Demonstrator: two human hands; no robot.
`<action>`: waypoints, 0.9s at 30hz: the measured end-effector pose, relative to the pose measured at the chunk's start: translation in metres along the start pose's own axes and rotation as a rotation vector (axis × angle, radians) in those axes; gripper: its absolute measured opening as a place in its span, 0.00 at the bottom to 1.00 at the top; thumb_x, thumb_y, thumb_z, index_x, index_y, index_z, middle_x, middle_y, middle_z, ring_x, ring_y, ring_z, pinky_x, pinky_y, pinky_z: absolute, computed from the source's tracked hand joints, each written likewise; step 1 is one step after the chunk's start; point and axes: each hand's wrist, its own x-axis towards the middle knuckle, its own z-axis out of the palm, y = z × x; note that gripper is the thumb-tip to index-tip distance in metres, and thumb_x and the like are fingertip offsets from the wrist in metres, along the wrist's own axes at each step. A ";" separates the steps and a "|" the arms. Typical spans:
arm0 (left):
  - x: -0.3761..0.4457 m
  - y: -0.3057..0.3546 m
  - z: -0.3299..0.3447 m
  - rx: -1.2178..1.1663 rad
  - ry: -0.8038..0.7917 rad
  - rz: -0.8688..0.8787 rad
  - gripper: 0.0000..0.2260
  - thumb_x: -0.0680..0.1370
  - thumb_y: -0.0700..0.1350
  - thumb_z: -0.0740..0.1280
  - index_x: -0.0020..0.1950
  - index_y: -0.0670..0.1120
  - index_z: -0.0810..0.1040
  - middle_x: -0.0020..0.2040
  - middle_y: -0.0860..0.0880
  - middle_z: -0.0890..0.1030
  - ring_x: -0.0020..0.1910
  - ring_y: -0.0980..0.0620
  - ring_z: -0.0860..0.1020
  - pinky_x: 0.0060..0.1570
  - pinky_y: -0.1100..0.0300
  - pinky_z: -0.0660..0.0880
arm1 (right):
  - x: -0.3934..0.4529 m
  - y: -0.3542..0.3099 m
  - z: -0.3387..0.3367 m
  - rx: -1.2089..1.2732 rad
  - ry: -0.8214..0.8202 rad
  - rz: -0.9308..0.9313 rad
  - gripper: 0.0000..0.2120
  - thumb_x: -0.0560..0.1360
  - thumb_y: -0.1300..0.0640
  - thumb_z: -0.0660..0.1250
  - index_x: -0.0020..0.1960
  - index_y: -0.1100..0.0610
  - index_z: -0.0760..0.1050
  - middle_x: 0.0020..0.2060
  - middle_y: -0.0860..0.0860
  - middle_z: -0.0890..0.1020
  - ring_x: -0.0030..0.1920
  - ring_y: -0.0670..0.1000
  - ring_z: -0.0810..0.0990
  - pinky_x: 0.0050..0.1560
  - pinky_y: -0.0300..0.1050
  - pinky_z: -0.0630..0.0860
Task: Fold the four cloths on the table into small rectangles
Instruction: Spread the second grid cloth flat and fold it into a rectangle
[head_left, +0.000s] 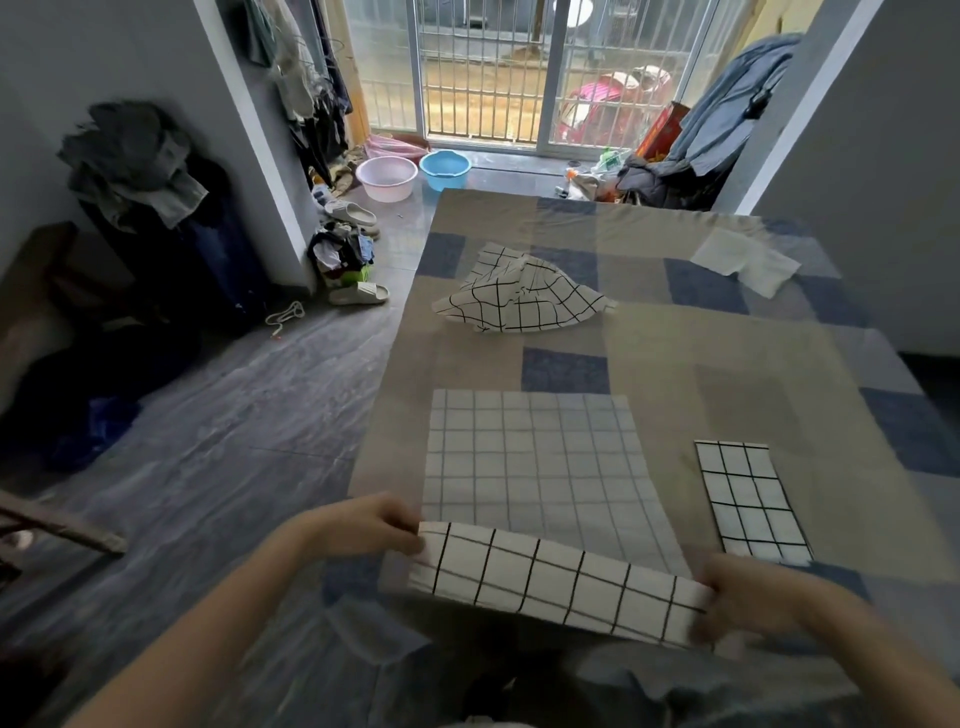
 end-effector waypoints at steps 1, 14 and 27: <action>0.000 0.004 -0.001 -0.072 -0.095 -0.029 0.06 0.79 0.45 0.67 0.46 0.52 0.84 0.43 0.54 0.84 0.44 0.57 0.82 0.48 0.63 0.76 | -0.004 -0.001 -0.006 0.008 -0.080 0.039 0.12 0.60 0.54 0.79 0.42 0.54 0.84 0.41 0.49 0.85 0.44 0.45 0.83 0.47 0.41 0.79; 0.123 -0.006 -0.032 -0.348 0.630 -0.291 0.10 0.80 0.45 0.64 0.39 0.54 0.78 0.40 0.50 0.80 0.44 0.49 0.78 0.46 0.56 0.72 | 0.106 -0.033 -0.059 0.605 0.712 0.012 0.06 0.71 0.60 0.73 0.44 0.53 0.77 0.38 0.50 0.82 0.44 0.54 0.81 0.39 0.43 0.74; 0.174 0.036 0.091 0.402 0.831 0.219 0.11 0.78 0.48 0.61 0.60 0.53 0.73 0.61 0.55 0.73 0.60 0.55 0.70 0.60 0.58 0.68 | 0.178 -0.068 -0.002 -0.189 0.879 -0.166 0.26 0.77 0.46 0.55 0.74 0.53 0.63 0.75 0.55 0.63 0.74 0.55 0.60 0.72 0.61 0.59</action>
